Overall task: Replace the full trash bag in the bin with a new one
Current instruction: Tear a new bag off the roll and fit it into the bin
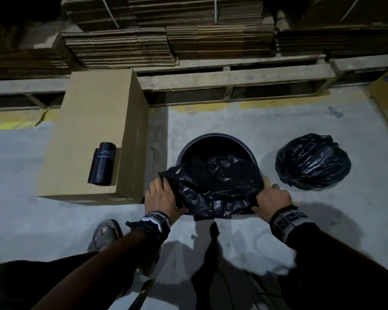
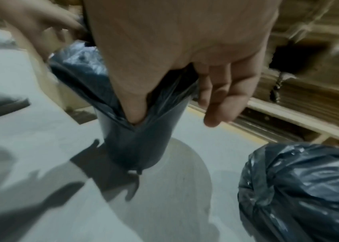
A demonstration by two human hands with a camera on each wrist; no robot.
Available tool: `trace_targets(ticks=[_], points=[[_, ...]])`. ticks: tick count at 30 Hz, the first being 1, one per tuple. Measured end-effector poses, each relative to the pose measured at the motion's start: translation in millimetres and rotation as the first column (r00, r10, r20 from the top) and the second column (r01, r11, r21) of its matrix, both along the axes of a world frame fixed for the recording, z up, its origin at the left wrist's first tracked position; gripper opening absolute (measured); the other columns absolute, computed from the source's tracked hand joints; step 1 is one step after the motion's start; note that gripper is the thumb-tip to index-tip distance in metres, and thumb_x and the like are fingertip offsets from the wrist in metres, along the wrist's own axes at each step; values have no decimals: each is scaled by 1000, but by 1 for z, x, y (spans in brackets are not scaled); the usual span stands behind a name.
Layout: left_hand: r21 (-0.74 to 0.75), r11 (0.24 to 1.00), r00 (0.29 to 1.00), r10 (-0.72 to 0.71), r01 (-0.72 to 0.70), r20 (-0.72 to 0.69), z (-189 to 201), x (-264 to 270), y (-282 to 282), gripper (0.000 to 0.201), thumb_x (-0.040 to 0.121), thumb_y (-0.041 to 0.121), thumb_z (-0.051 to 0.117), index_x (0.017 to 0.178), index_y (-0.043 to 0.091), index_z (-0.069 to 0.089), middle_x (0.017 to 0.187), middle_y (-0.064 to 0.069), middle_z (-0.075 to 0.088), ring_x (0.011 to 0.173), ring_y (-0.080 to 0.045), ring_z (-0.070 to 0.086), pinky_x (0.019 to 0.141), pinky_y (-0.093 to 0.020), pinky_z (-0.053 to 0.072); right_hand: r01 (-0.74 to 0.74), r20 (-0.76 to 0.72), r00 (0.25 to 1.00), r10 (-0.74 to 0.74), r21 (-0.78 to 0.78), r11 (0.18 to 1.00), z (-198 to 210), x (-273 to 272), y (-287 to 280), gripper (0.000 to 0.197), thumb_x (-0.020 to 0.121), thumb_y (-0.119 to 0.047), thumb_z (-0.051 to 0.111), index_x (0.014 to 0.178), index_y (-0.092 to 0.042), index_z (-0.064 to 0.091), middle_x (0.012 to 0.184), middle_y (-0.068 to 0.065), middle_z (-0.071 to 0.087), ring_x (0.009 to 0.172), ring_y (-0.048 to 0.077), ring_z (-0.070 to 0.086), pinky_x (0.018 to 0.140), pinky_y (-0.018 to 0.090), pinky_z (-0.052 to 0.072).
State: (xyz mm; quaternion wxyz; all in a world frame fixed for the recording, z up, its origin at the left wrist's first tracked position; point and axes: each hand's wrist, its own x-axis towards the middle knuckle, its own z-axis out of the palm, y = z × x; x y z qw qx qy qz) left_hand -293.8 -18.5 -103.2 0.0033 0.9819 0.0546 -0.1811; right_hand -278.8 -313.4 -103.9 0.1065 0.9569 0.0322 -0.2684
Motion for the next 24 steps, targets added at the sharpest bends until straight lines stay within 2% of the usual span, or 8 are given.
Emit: trace_targets(ticks=[2, 5, 7, 12, 15, 17, 20, 24], points=[[-25, 999, 1000, 25, -25, 14, 3, 12, 1, 97, 46, 70, 72, 117, 10, 44, 117, -10, 36, 107, -29, 37, 90, -37, 41, 85, 26, 996, -88, 97, 992, 1, 6, -3, 42, 79, -49, 63, 98, -12, 67, 133, 10, 24, 106, 29, 45, 81, 35, 51], [-2, 994, 990, -108, 109, 89, 16, 28, 5, 70, 55, 67, 57, 98, 14, 46, 103, -8, 40, 95, -29, 40, 79, -38, 40, 154, 196, 958, -207, 255, 955, 11, 20, -9, 48, 72, -53, 64, 82, -7, 68, 134, 9, 23, 116, 33, 34, 88, 41, 49], [-4, 979, 976, -200, 202, 86, 27, 36, 6, 57, 69, 59, 49, 102, 12, 45, 98, -9, 51, 89, -31, 51, 72, -37, 42, 38, 336, 934, -122, 246, 968, 22, 32, -10, 42, 69, -47, 66, 70, -5, 71, 138, 13, 31, 117, 35, 34, 85, 43, 47], [-214, 975, 996, -54, 67, 66, 41, 49, 2, 36, 86, 34, 51, 115, 17, 38, 80, -9, 64, 72, -34, 63, 58, -34, 46, -223, 537, 832, 137, 98, 970, 51, 51, -7, 12, 61, -15, 78, 63, -7, 68, 132, 17, 39, 113, 42, 40, 88, 53, 40], [-458, 879, 990, -91, 132, 111, 41, 58, -2, 32, 83, 21, 56, 113, 19, 46, 86, -3, 59, 84, -29, 61, 69, -33, 48, -509, 552, 667, 500, -151, 847, 45, 61, -9, 19, 72, -12, 74, 90, -10, 69, 131, 14, 33, 113, 39, 37, 91, 55, 34], [-514, 822, 965, -156, 246, 212, 38, 67, -3, 39, 79, 16, 58, 117, 19, 50, 104, -5, 56, 101, -25, 55, 85, -33, 48, -626, 548, 517, 658, -283, 727, 43, 67, -7, 20, 80, -8, 63, 99, -8, 70, 131, 12, 33, 110, 37, 38, 85, 50, 36], [-310, 810, 844, -370, 498, 389, 38, 88, -2, 42, 74, 19, 59, 116, 15, 54, 113, -7, 54, 106, -27, 47, 90, -39, 46, -744, 509, 267, 818, -431, 511, 43, 81, -3, 32, 88, -1, 41, 95, -9, 71, 135, 8, 35, 109, 35, 44, 81, 42, 42], [-77, 757, 691, -543, 648, 477, 50, 115, 1, 46, 71, 26, 64, 116, 16, 58, 118, -7, 57, 101, -25, 44, 81, -38, 44, -795, 536, 37, 843, -495, 350, 56, 103, 6, 33, 90, -5, 51, 121, 0, 59, 140, 5, 33, 117, 33, 46, 87, 41, 49]])
